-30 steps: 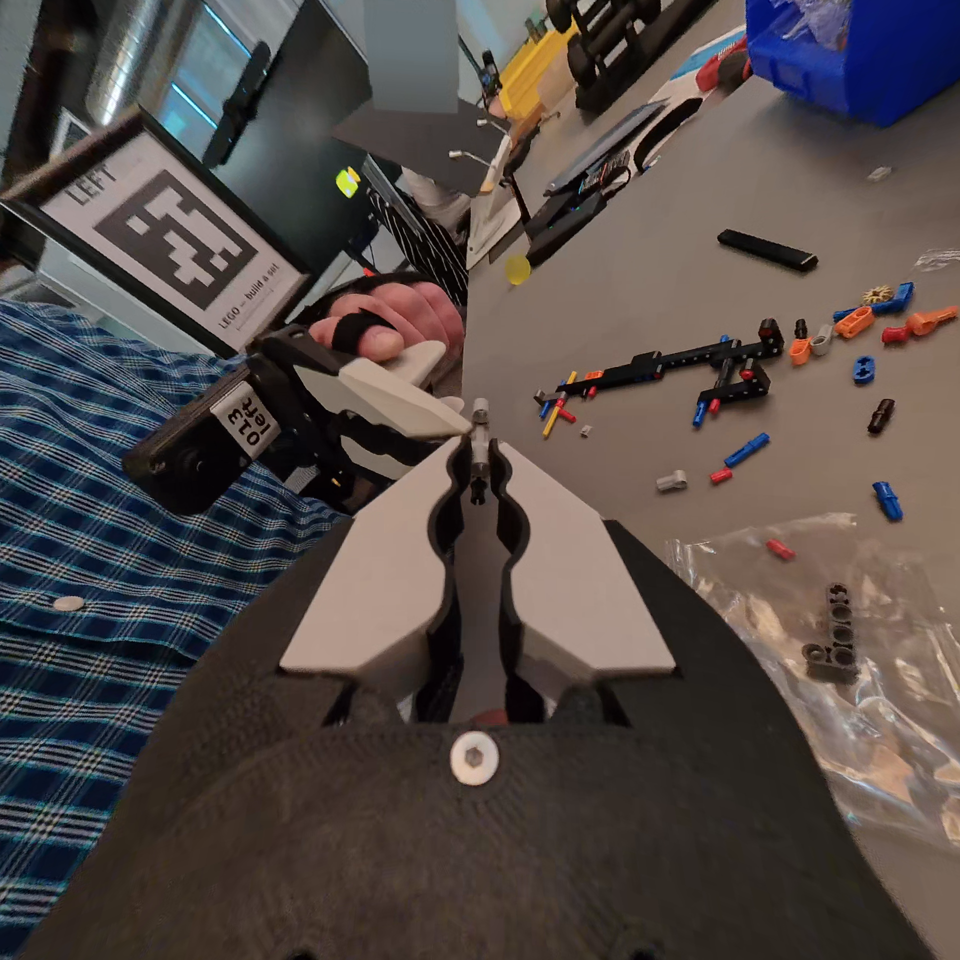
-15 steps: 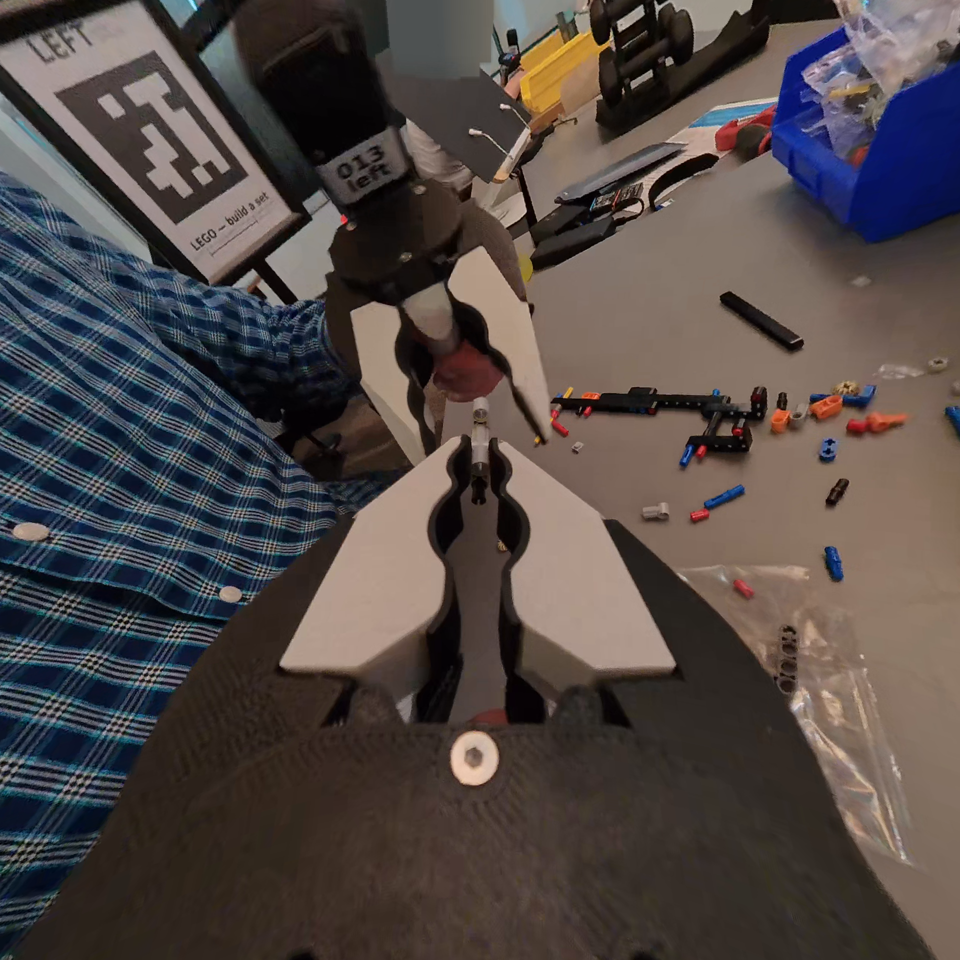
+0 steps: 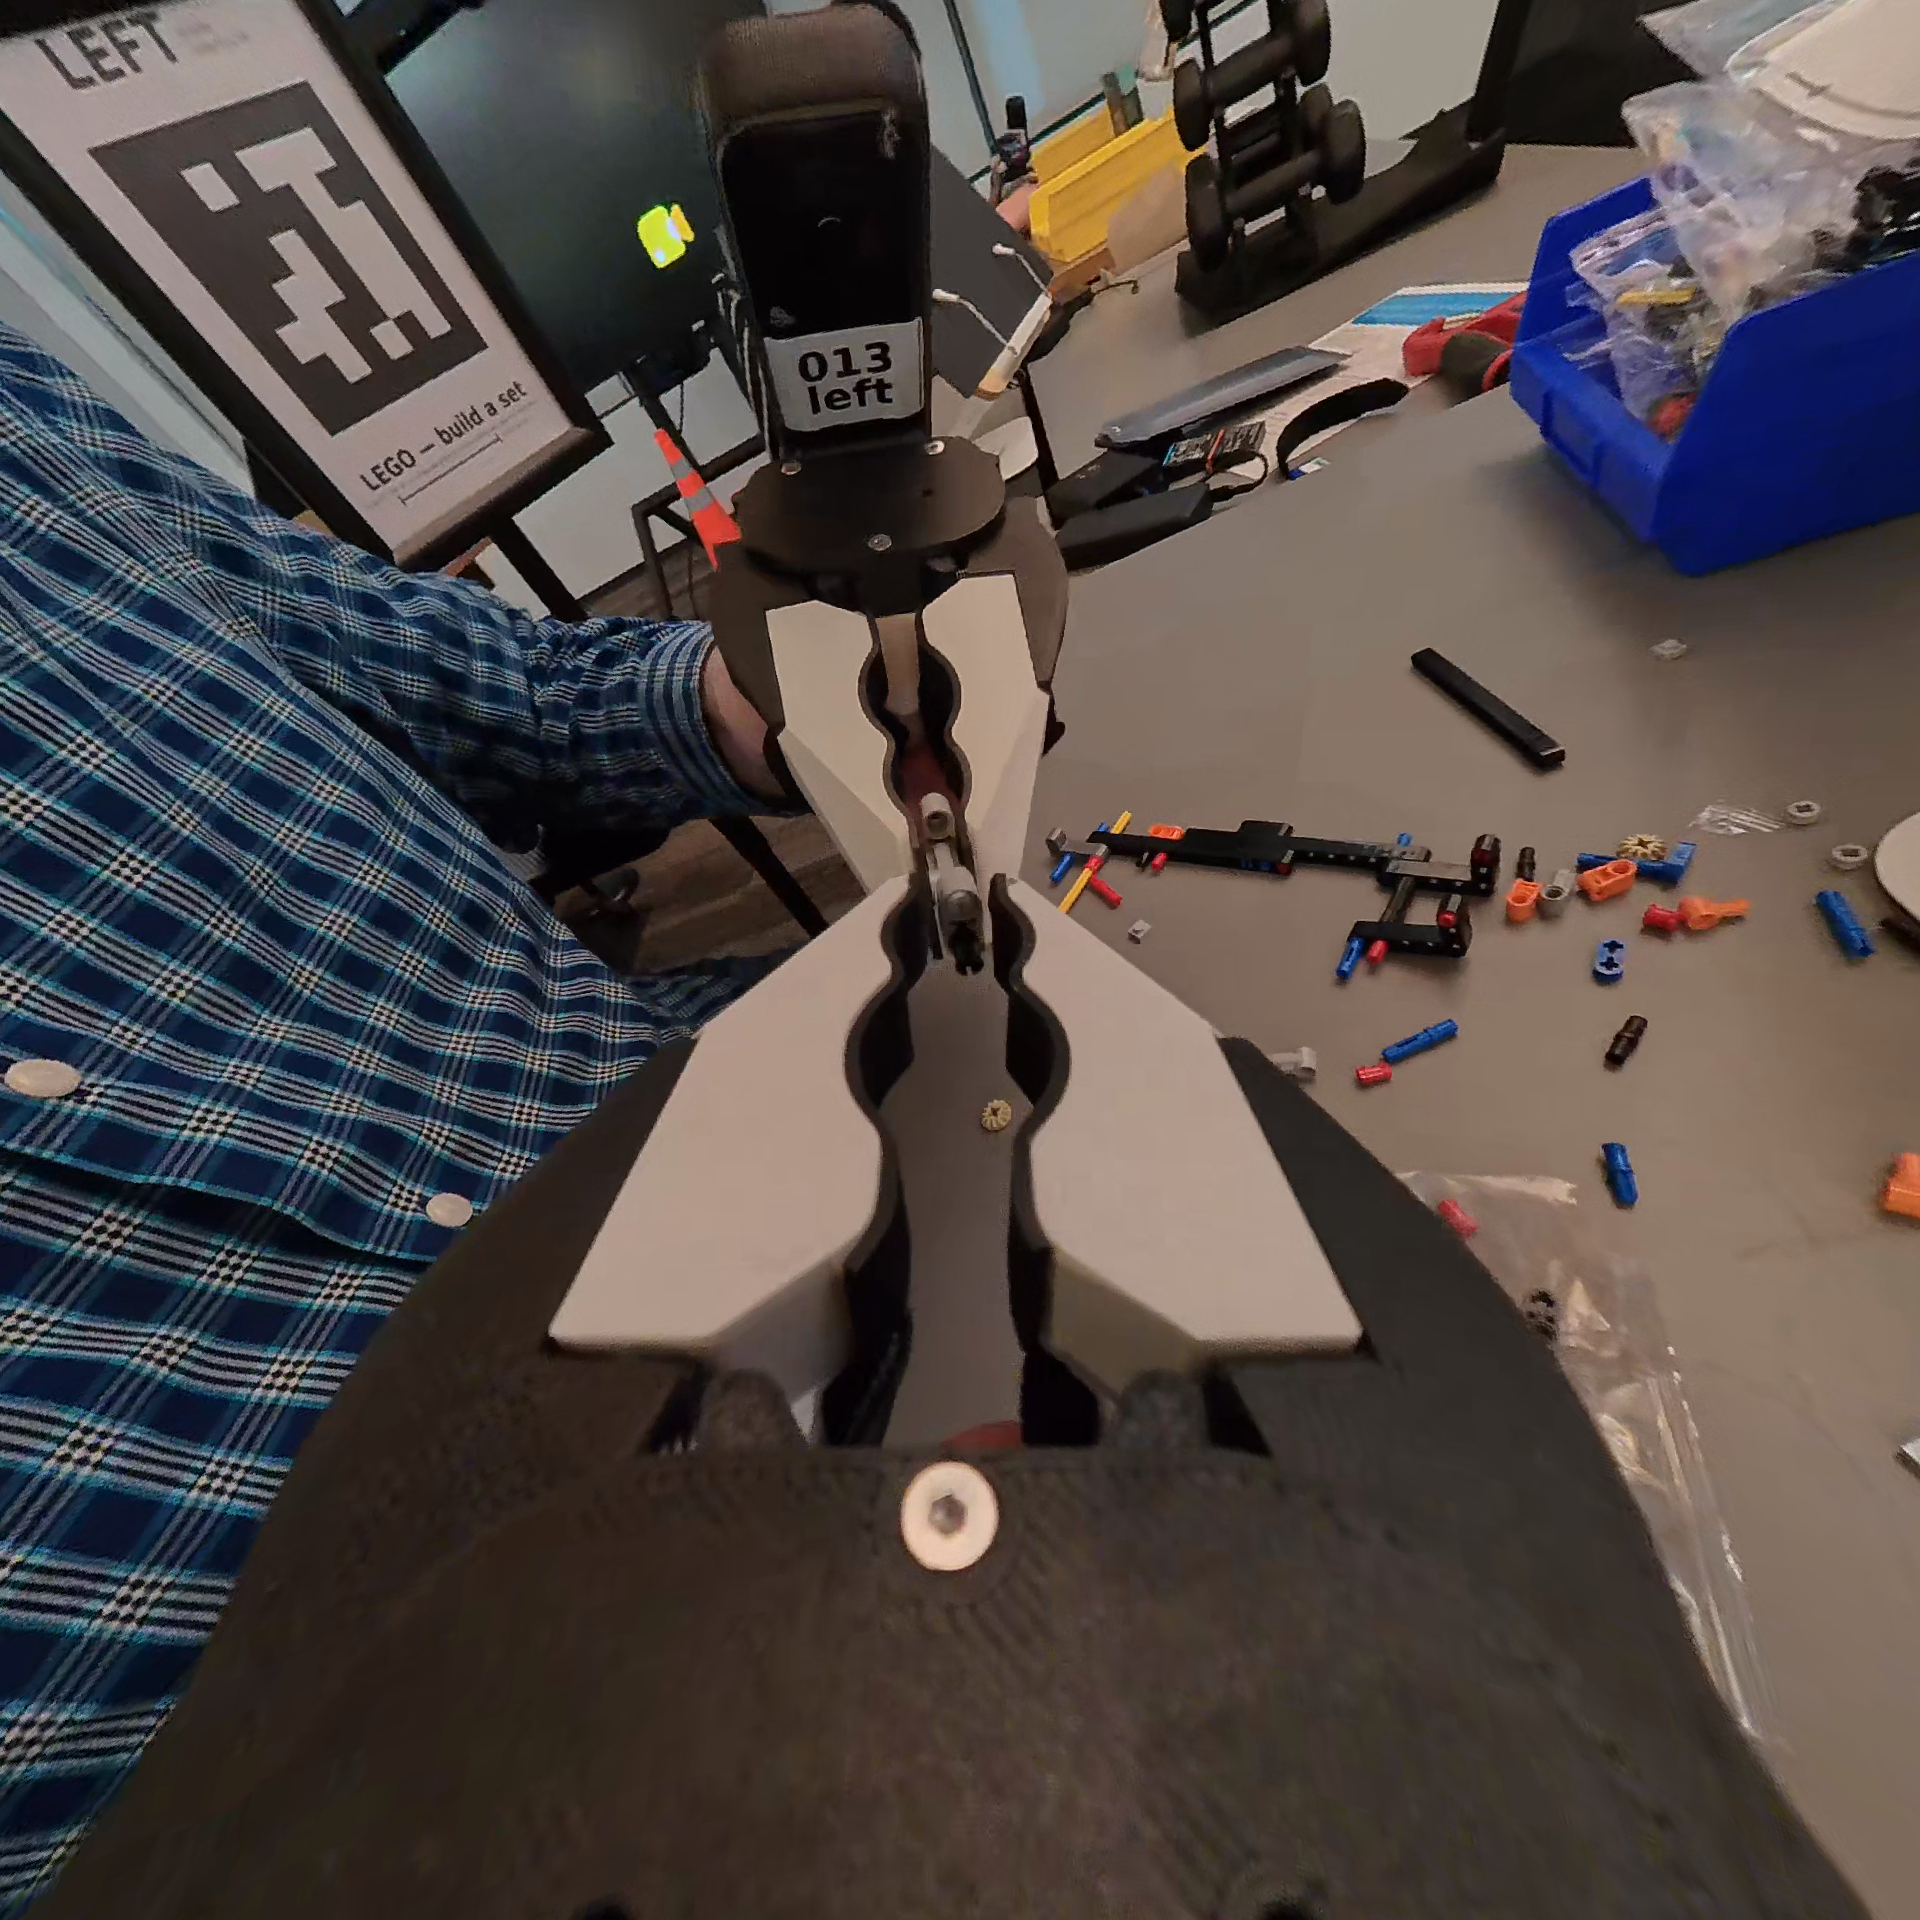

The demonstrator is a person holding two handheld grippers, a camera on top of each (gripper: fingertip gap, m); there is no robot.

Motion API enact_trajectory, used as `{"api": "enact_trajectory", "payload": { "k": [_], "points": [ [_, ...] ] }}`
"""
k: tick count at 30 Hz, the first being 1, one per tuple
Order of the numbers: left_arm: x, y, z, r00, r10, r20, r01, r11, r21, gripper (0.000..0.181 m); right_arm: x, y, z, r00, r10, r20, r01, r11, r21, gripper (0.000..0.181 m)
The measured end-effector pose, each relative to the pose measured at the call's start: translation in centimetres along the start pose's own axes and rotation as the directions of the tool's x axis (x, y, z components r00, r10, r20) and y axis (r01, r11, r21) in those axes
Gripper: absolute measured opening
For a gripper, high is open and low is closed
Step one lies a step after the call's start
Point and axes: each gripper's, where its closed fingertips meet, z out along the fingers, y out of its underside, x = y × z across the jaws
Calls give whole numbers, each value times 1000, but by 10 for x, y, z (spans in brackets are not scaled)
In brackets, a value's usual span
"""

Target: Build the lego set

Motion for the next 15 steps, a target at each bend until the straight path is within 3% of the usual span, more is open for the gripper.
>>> {"api": "enact_trajectory", "payload": {
  "k": [15],
  "points": [
    [-2, -5, -22, 981, -194, -1, 193, 975, 109, 5, -14, -6, -19, 988, -7, -157, 15, 999, 47, 11]
  ]
}}
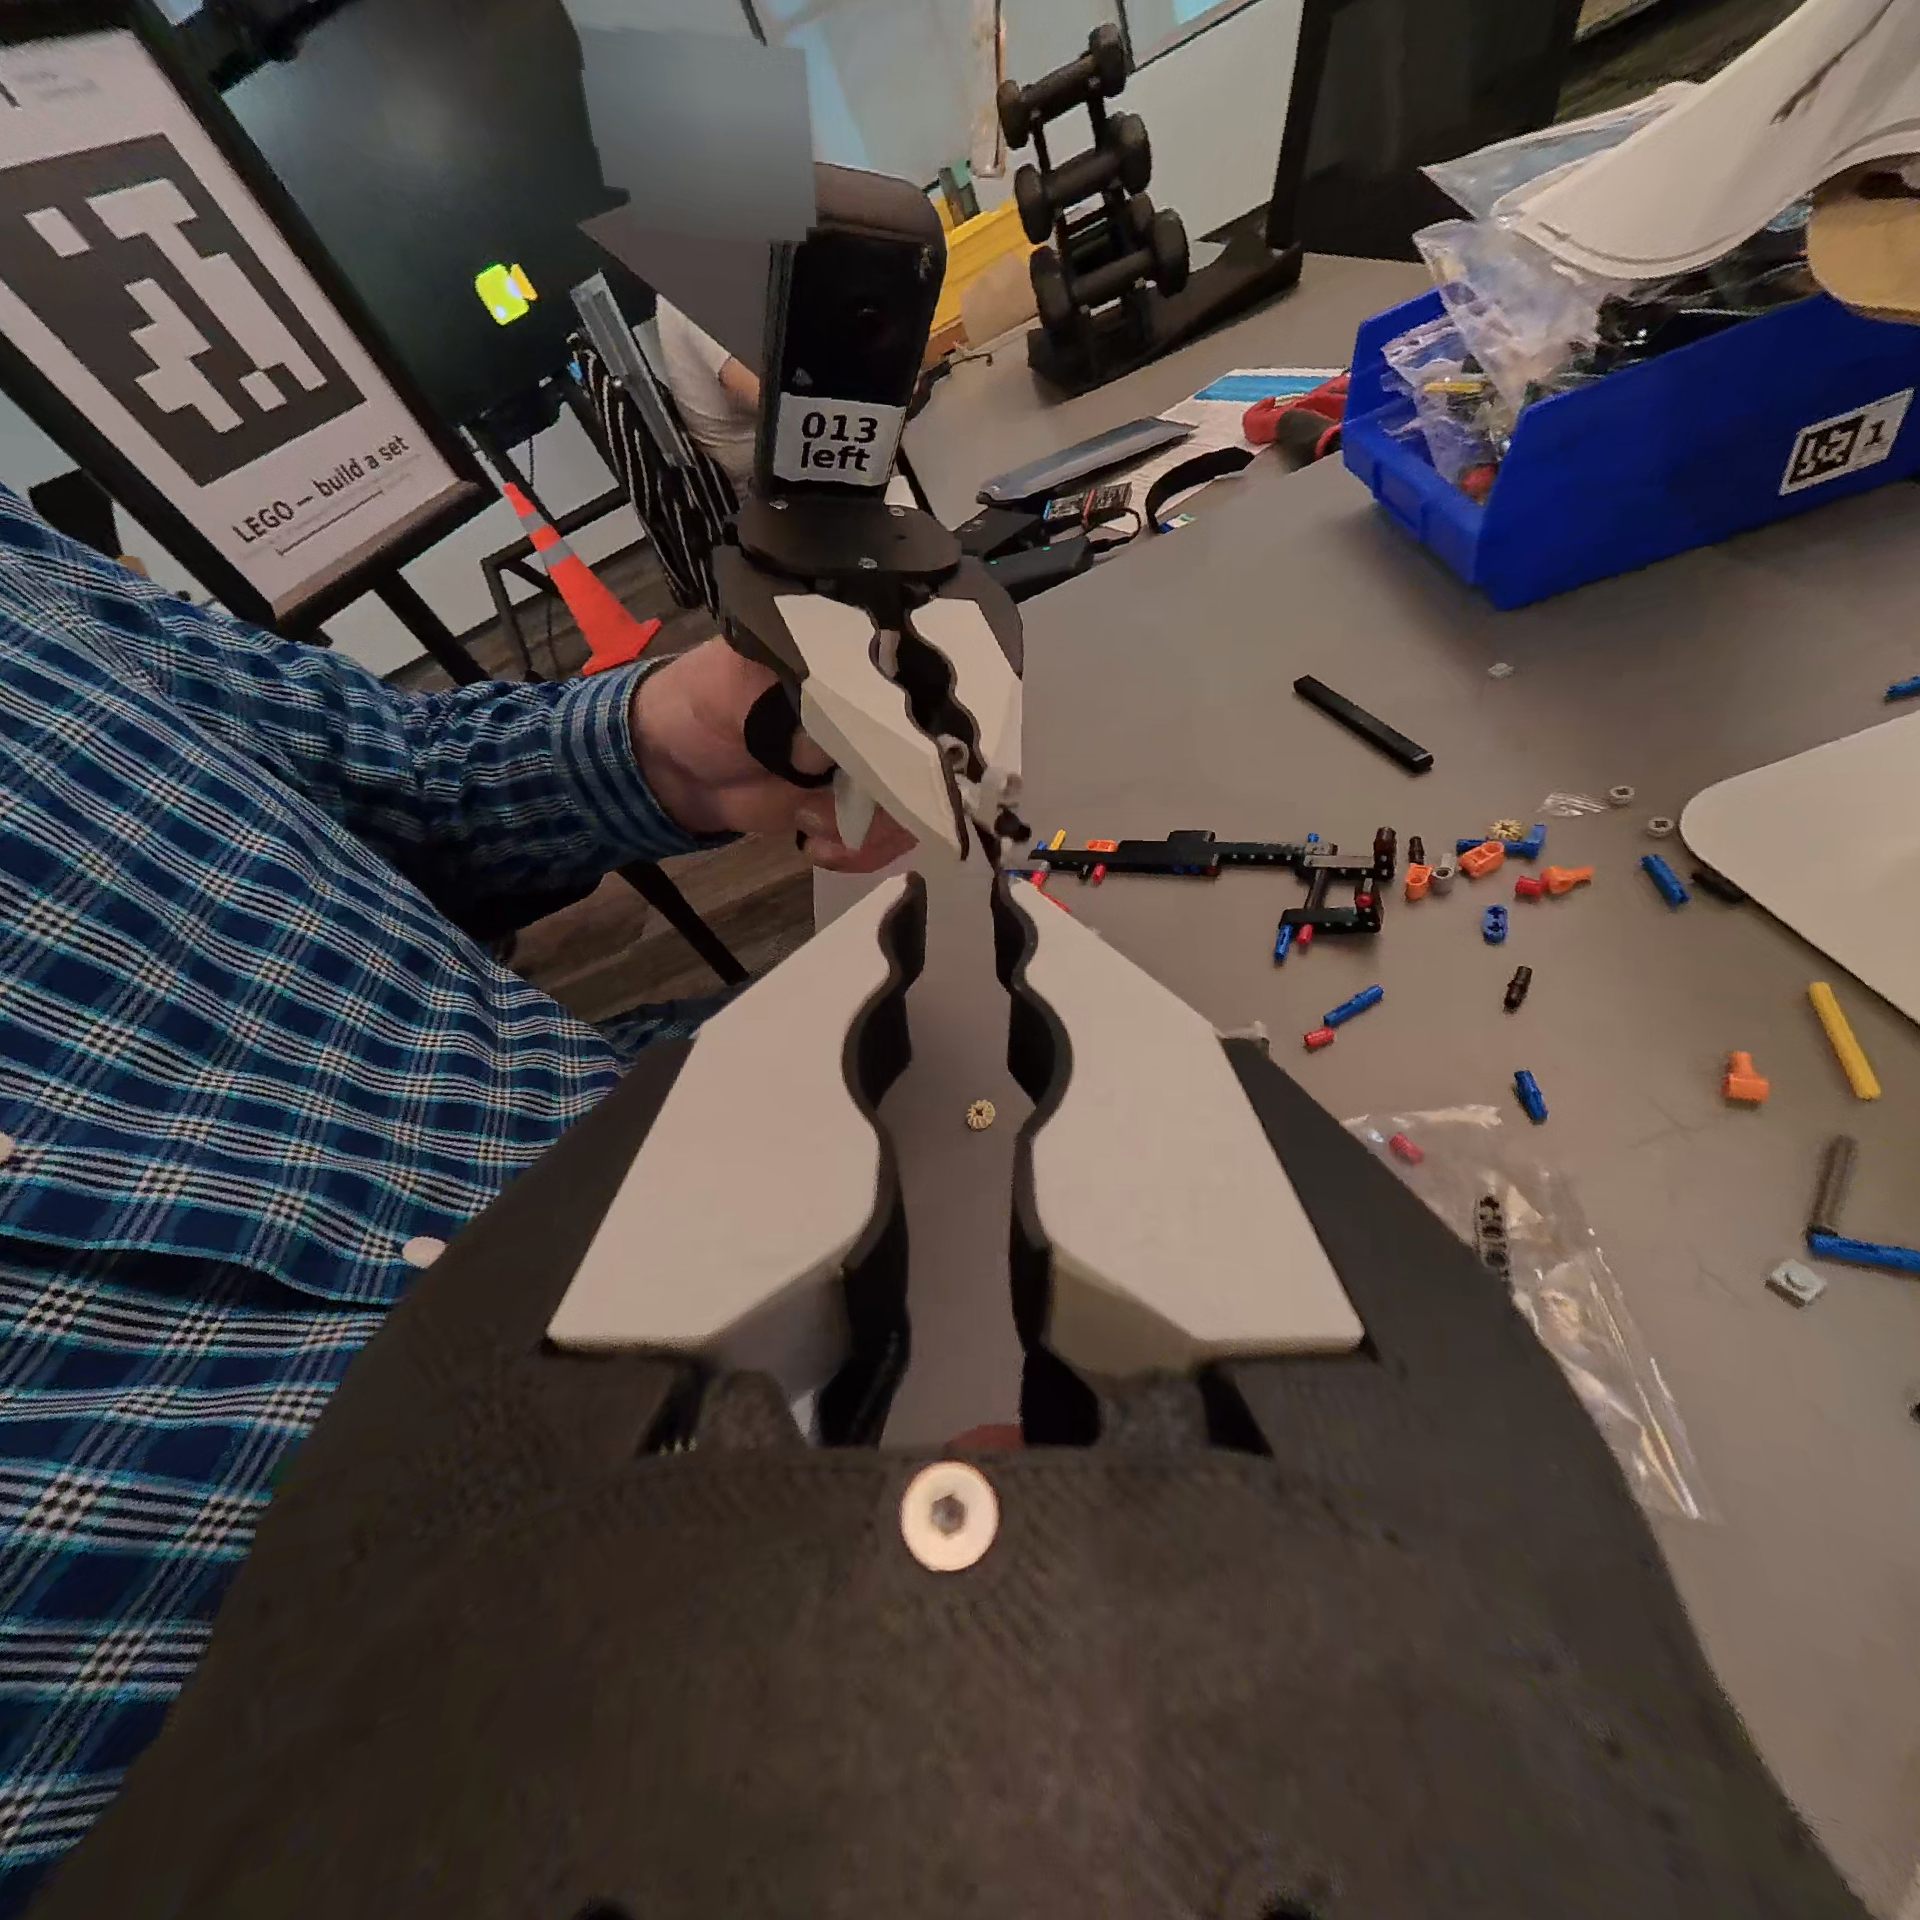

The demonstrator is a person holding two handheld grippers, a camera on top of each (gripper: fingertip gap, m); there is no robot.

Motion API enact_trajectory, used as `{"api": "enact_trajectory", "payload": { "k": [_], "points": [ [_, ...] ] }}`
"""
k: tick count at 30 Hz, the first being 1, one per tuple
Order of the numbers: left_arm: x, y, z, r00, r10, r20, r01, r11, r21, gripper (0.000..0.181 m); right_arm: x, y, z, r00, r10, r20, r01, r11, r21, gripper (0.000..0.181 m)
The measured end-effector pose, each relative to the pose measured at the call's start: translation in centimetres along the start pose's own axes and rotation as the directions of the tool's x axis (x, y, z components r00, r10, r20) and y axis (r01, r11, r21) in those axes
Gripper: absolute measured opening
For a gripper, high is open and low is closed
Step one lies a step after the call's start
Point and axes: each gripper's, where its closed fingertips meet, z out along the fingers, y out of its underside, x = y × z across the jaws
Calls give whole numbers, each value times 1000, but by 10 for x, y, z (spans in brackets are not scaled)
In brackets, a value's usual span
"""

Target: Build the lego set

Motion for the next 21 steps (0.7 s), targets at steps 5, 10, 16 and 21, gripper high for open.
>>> {"api": "enact_trajectory", "payload": {
  "k": [5, 10, 16, 21],
  "points": [
    [-4, 7, -18, 998, -63, 31, 62, 998, 20, 5, 12, 21, -12, 991, -38, -130, 30, 998, -61, 12],
    [-4, 15, -25, 987, -160, -8, 160, 985, 61, 5, 8, 26, -17, 990, -13, -141, 6, 999, -44, 12],
    [4, 16, -26, 986, -162, -28, 163, 985, 60, 5, -10, 20, -9, 995, 13, -97, -13, 1000, 5, 15],
    [33, 21, -15, 992, -86, -97, 89, 996, 19, 5, -26, 20, 10, 997, 73, -26, -72, 996, 44, 19]
  ]
}}
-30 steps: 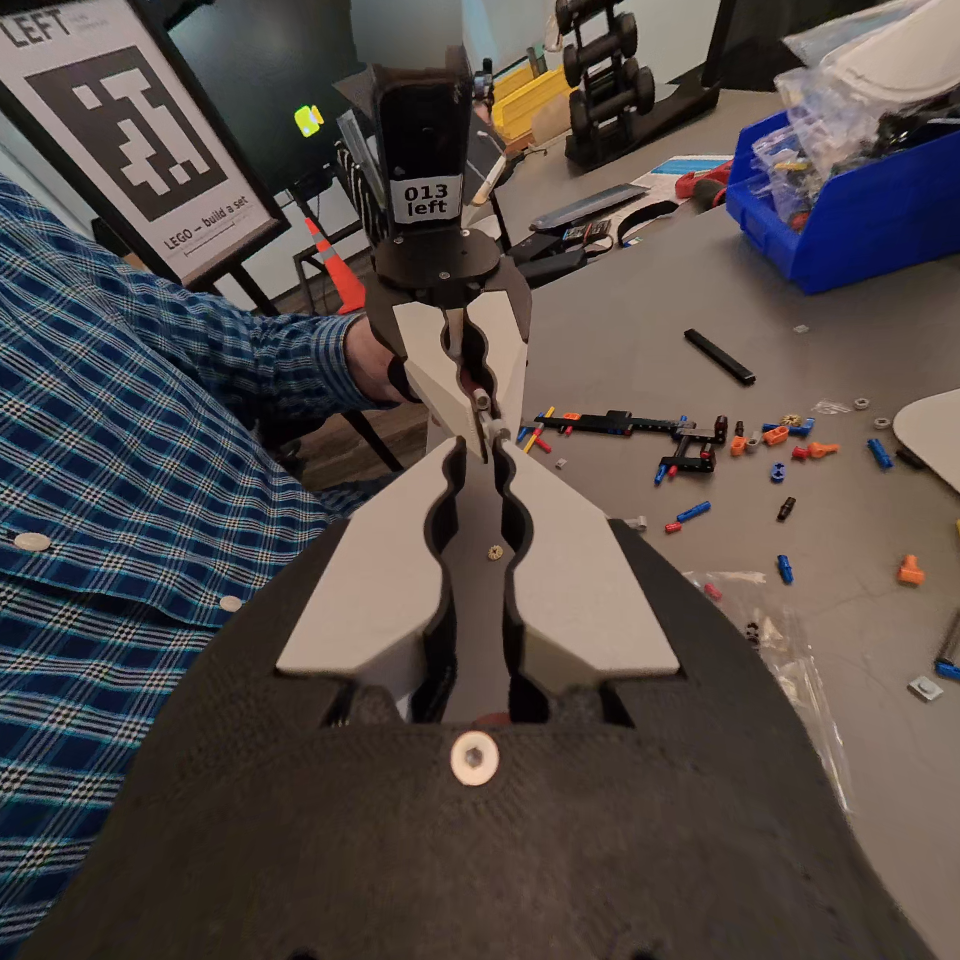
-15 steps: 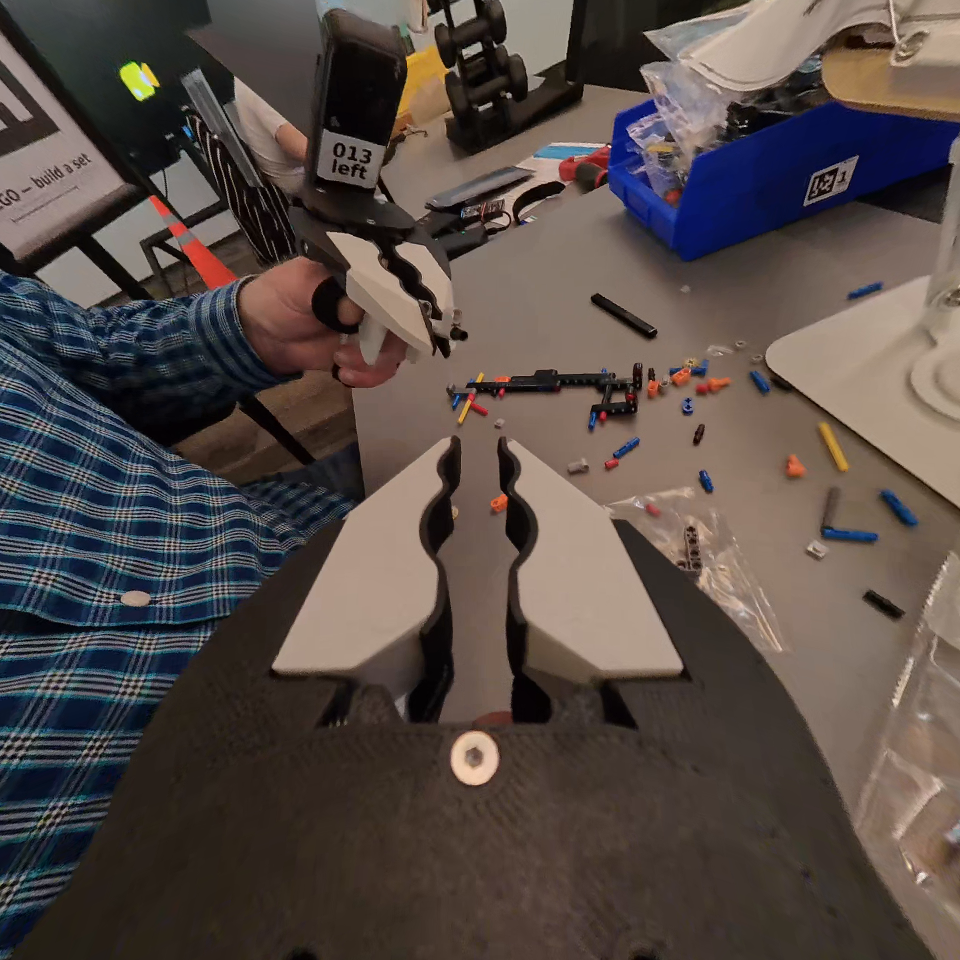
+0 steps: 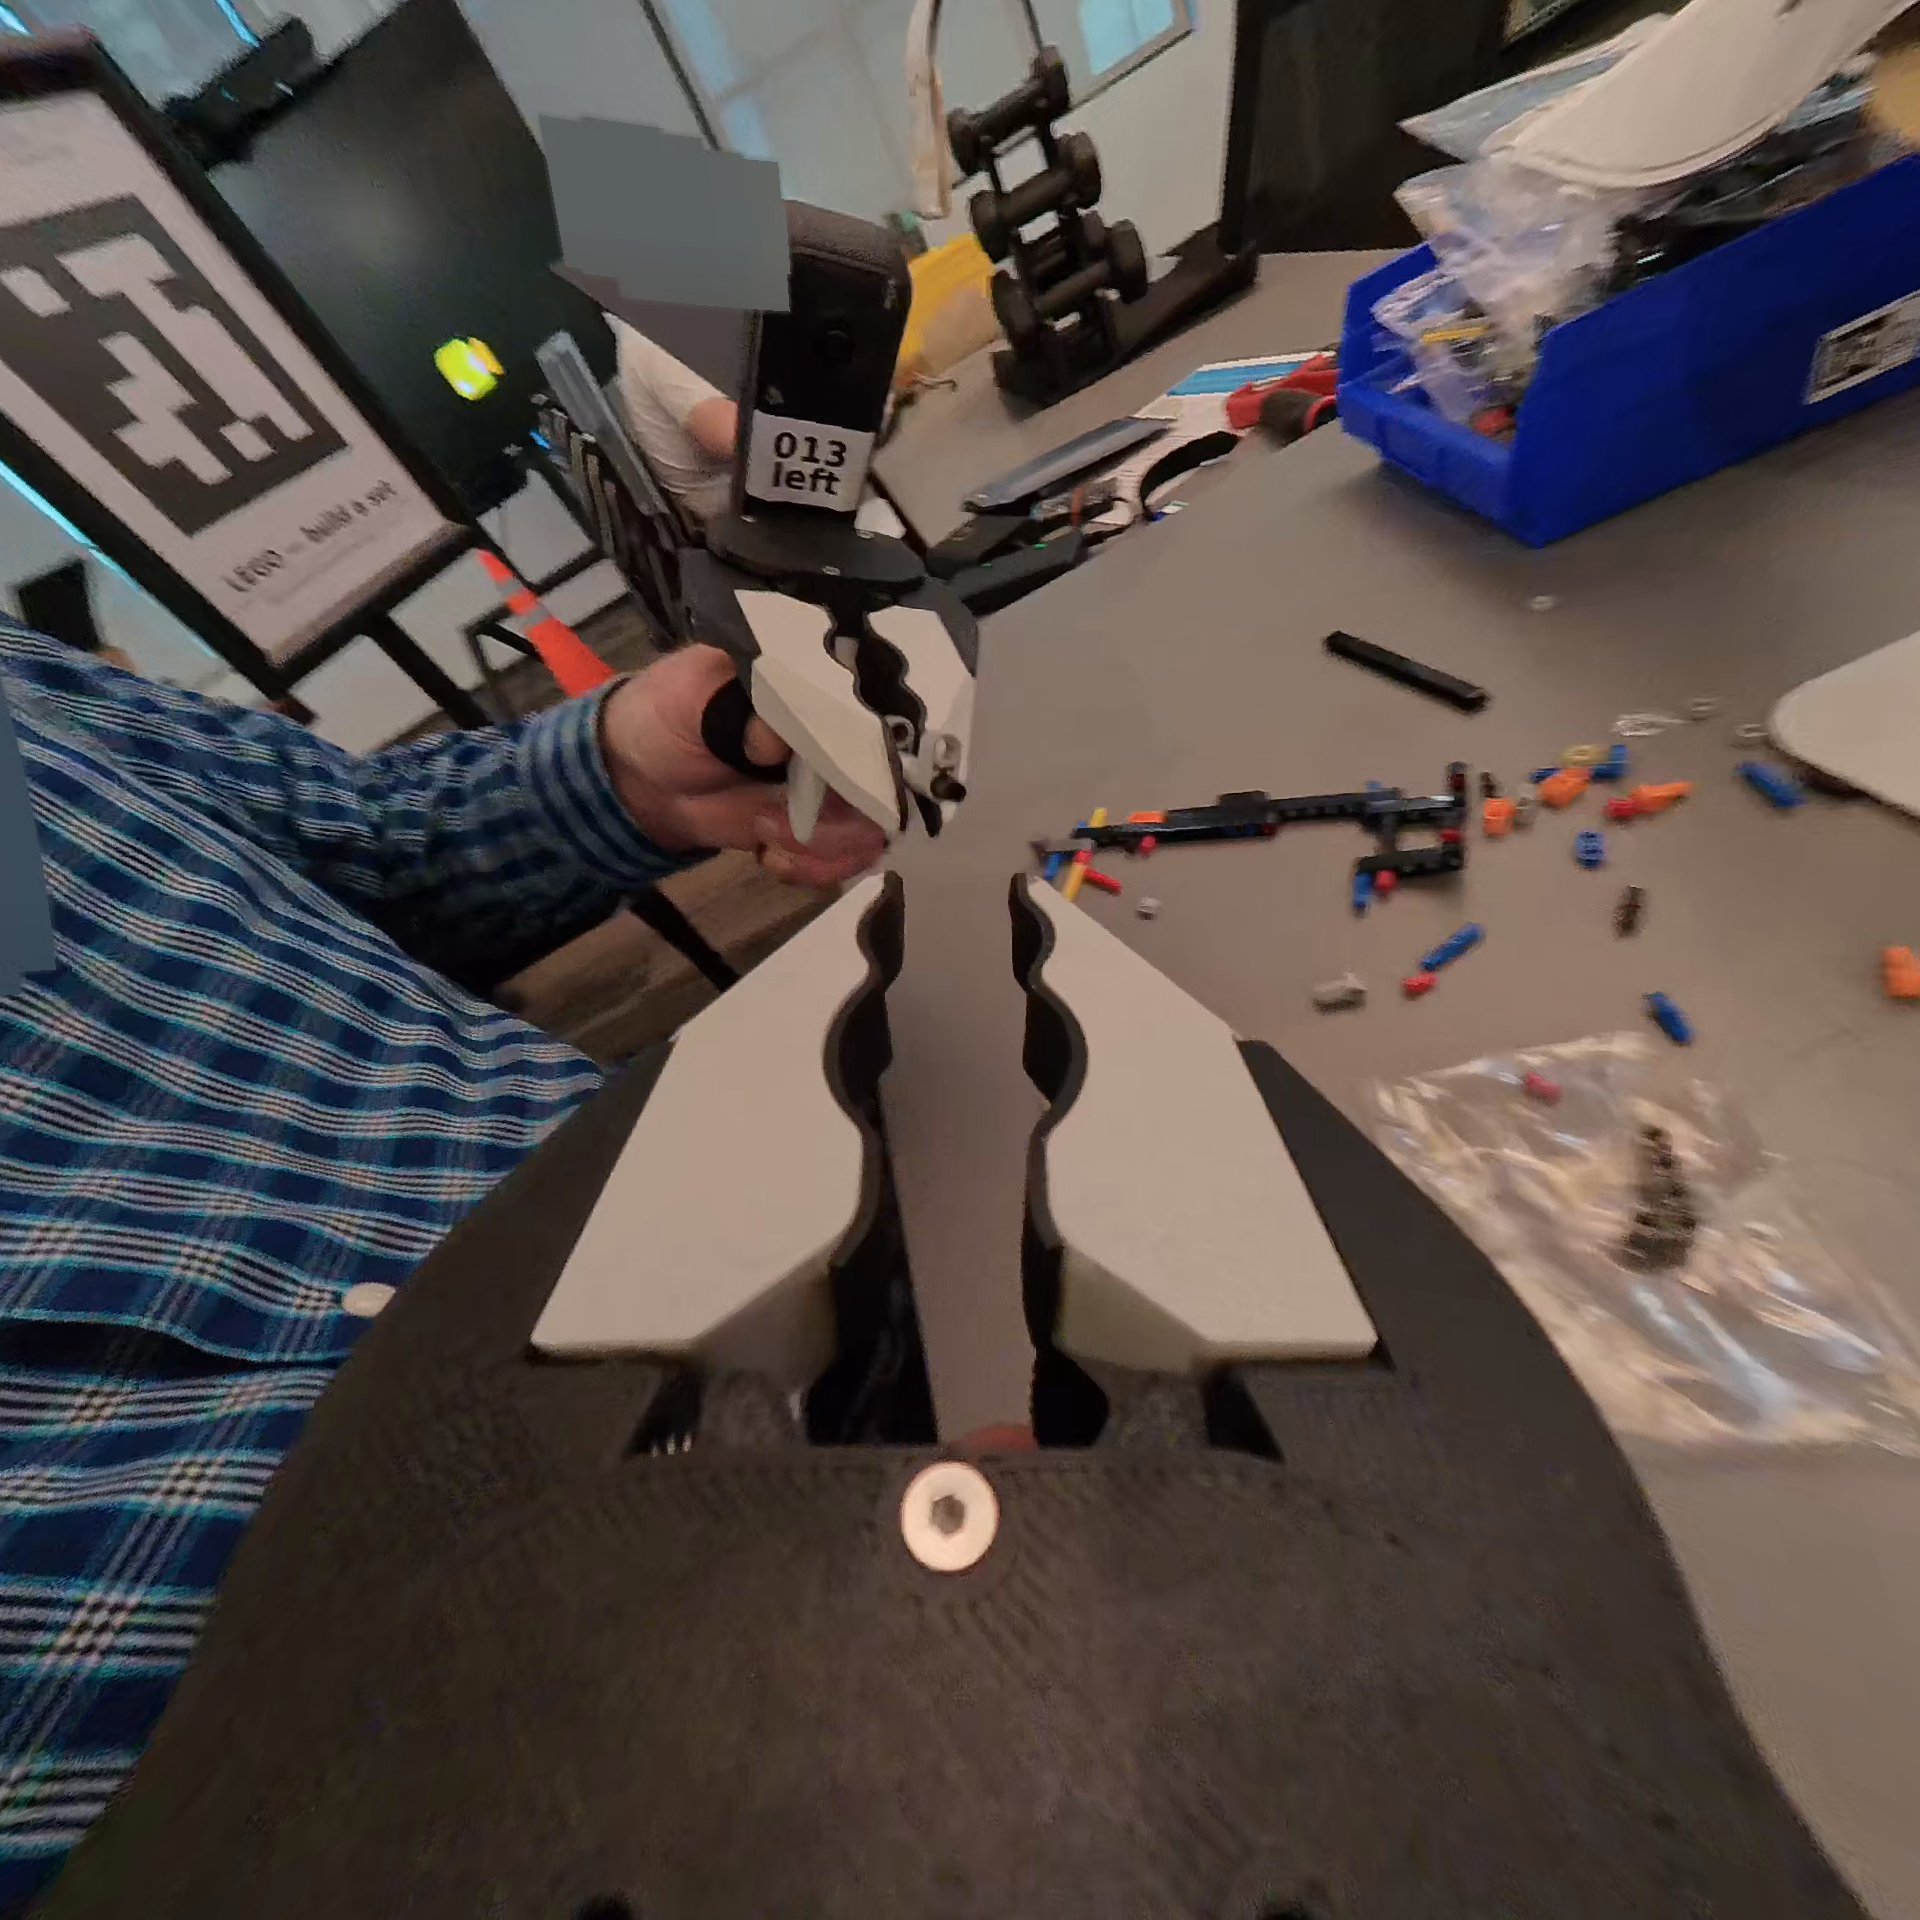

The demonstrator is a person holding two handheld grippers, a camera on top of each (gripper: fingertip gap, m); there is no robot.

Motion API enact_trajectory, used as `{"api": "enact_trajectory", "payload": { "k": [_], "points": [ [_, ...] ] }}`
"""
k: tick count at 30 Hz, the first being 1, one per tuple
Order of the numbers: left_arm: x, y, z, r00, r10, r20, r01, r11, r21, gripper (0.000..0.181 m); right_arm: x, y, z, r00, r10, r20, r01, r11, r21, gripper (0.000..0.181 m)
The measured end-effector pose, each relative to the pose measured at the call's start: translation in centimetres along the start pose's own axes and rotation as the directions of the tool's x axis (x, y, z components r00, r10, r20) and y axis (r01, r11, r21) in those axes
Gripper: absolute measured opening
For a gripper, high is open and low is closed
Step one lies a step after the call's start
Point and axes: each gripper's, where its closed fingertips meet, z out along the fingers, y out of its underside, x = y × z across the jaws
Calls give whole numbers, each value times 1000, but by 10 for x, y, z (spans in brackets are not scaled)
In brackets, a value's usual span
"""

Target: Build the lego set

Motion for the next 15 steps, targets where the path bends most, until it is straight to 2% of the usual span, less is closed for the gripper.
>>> {"api": "enact_trajectory", "payload": {
  "k": [3, 5, 9, 15],
  "points": [
    [12, 7, 12, 998, 25, -50, -27, 999, -32, 5, -15, 2, 15, 986, 106, 129, -110, 994, 27, 20],
    [14, 10, 17, 998, 29, -64, -31, 999, -39, 4, -19, 1, 20, 977, 134, 166, -143, 989, 44, 18],
    [20, 8, 19, 995, 62, -73, -64, 997, -35, 5, -23, 2, 25, 968, 153, 197, -167, 984, 56, 5],
    [18, 6, 18, 996, 56, -65, -58, 998, -18, 5, -22, -1, 26, 960, 173, 221, -195, 978, 78, 5]
  ]
}}
